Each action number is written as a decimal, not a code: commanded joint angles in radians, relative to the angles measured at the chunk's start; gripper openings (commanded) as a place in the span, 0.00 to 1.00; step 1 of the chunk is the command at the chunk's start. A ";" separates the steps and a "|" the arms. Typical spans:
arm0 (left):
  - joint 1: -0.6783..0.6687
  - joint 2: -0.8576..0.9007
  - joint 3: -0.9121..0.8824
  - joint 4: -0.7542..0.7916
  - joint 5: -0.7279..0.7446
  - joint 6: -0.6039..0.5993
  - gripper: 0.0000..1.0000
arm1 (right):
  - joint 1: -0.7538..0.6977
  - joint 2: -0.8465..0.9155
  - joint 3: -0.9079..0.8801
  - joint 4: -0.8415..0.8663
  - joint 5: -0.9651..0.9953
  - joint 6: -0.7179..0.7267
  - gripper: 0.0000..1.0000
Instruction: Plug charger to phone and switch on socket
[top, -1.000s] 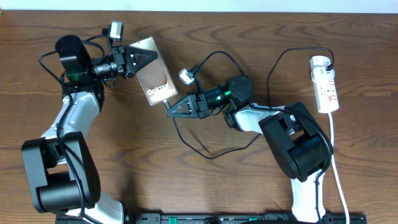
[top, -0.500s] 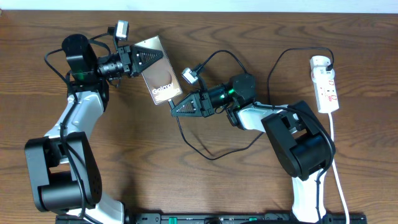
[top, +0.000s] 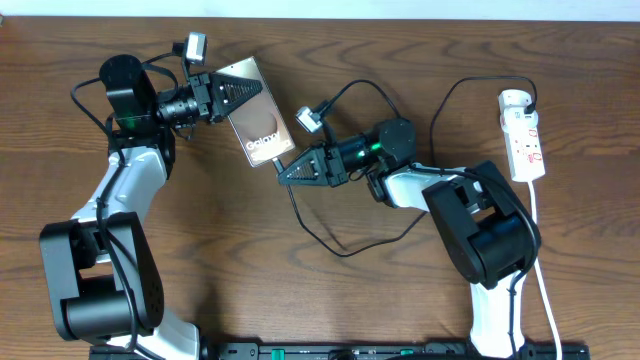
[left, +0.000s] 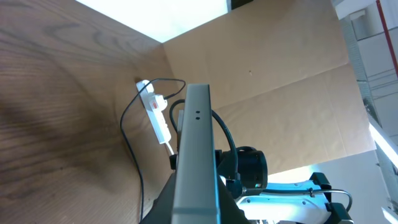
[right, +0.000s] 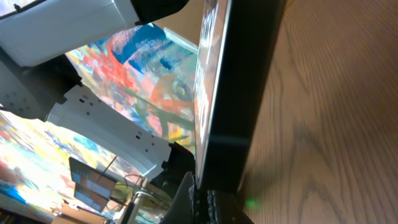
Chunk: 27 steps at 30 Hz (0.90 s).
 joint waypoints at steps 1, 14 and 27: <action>-0.023 -0.004 -0.013 -0.002 0.112 0.034 0.08 | -0.042 0.003 0.015 0.016 0.147 0.013 0.01; -0.062 -0.004 -0.013 -0.002 0.112 0.045 0.07 | -0.047 0.003 0.015 0.016 0.156 0.012 0.01; -0.068 -0.004 -0.013 -0.002 0.112 0.046 0.07 | -0.064 0.003 0.020 0.017 0.163 0.012 0.01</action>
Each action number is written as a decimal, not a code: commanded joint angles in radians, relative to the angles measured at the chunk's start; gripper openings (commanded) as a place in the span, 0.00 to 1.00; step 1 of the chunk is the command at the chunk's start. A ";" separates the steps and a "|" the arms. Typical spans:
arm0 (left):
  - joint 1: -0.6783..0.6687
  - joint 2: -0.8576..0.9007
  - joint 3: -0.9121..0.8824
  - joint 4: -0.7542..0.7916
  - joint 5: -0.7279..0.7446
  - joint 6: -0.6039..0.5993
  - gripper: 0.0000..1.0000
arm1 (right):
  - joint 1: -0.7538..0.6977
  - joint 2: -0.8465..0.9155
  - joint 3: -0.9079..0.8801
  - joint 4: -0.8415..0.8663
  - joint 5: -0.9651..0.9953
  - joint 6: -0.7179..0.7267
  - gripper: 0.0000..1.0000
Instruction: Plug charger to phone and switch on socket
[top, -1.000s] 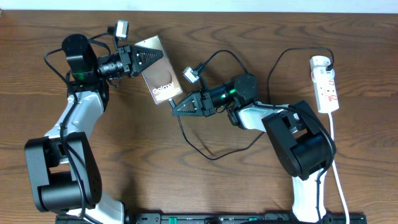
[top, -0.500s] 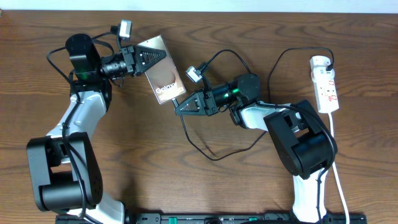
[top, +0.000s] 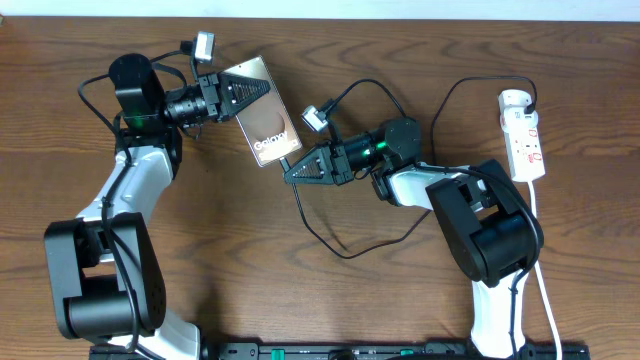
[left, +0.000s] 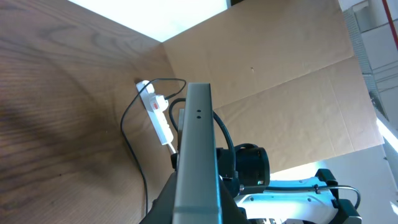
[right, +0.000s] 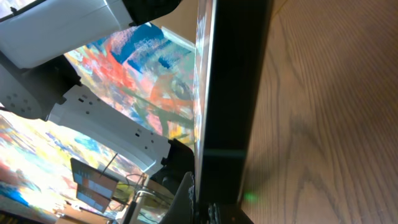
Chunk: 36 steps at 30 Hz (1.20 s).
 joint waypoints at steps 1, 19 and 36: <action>-0.034 -0.004 -0.013 -0.003 0.136 0.018 0.07 | -0.043 0.002 0.028 0.013 0.187 0.000 0.01; -0.034 -0.004 -0.013 -0.003 0.135 0.018 0.07 | -0.048 0.002 0.028 0.035 0.167 0.030 0.31; -0.005 -0.003 -0.013 -0.027 0.060 0.040 0.07 | -0.048 0.002 0.028 0.035 0.124 0.031 0.99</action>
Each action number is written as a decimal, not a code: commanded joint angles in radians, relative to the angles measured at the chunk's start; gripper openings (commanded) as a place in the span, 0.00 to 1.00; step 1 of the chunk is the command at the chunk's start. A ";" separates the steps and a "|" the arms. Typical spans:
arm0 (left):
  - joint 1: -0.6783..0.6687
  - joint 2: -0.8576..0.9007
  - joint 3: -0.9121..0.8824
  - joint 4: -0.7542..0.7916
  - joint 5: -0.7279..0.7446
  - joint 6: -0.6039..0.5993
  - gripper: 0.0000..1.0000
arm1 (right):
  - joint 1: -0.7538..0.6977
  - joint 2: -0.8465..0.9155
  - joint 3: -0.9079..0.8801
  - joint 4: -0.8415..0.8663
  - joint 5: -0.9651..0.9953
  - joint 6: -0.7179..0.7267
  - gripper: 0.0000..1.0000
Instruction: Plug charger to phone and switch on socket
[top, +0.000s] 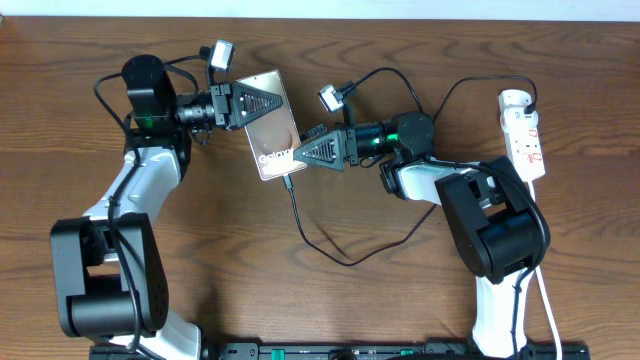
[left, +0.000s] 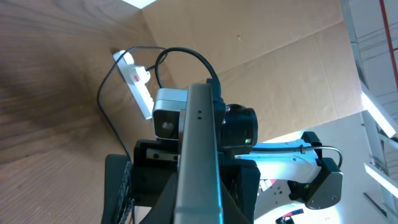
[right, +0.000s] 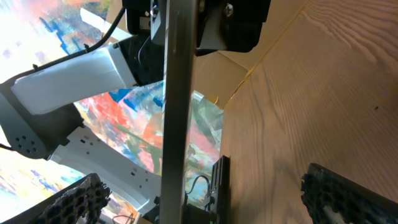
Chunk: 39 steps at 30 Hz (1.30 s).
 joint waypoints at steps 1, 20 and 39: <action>0.034 -0.004 -0.003 -0.035 -0.069 0.016 0.07 | 0.001 0.002 0.014 0.004 -0.009 -0.003 0.99; 0.127 -0.004 -0.003 -1.004 -0.690 0.598 0.07 | 0.001 0.002 0.014 0.004 -0.053 0.005 0.99; 0.124 0.008 -0.015 -1.179 -0.972 0.686 0.08 | 0.001 0.002 0.014 0.004 -0.060 0.001 0.99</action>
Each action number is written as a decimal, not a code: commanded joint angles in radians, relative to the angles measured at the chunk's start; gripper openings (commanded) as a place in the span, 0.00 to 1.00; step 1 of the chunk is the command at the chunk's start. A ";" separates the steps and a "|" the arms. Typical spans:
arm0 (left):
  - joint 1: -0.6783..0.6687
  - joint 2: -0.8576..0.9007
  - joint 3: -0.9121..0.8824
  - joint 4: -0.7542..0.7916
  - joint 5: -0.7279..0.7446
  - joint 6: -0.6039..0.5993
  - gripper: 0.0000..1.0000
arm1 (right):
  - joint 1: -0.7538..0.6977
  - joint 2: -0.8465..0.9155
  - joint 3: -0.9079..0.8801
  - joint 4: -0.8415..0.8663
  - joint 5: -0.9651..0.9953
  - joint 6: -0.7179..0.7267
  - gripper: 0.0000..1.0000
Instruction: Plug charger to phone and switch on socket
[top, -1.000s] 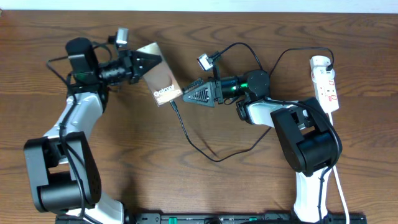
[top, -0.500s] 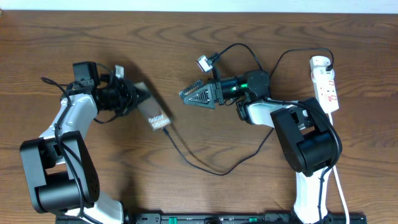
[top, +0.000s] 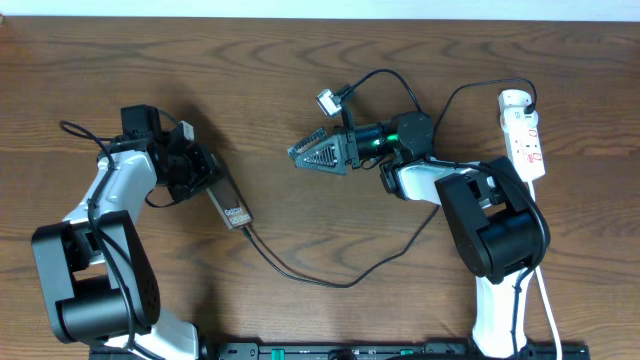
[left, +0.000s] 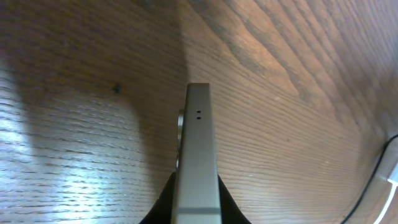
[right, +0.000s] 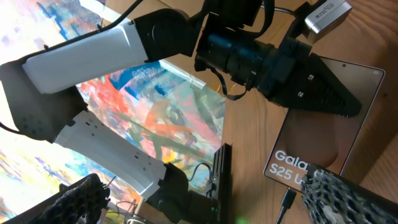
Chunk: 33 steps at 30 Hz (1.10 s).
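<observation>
The phone (top: 228, 206), beige-backed with "Galaxy S25" printed on it, is held by my left gripper (top: 203, 178), which is shut on it low over the left of the table. In the left wrist view the phone (left: 198, 137) stands edge-on between the fingers (left: 163, 200). The black charger cable (top: 300, 279) is plugged into the phone's lower end, its plug (right: 288, 200) seated. My right gripper (top: 308, 152) is open and empty at mid-table, apart from the phone (right: 323, 124). The white power strip (top: 524, 135) lies at the far right with the charger's plug in it.
The cable loops across the table's middle and climbs to the power strip's top socket (top: 515, 100). The strip's white lead (top: 545, 290) runs down the right edge. Both arm bases stand at the front edge.
My left gripper has carried the phone from upper mid-table down and to the left, cable still attached. The right gripper stays open near where it was, now well apart from the phone.
At first my left gripper held the phone up at upper mid-table while the right gripper was shut on the plug at its lower end. Later the right gripper stood open with the cable in the phone. Now the plugged phone is low at the left.
</observation>
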 joint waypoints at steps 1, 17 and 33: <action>-0.004 0.008 -0.003 -0.009 -0.009 0.028 0.07 | 0.001 0.002 0.014 0.004 -0.003 -0.001 0.99; -0.004 0.047 -0.003 -0.055 -0.047 0.028 0.07 | 0.001 0.002 0.014 0.004 -0.003 -0.001 0.99; -0.004 0.047 -0.003 -0.077 -0.047 0.028 0.17 | 0.001 0.002 0.014 0.004 -0.003 -0.001 0.99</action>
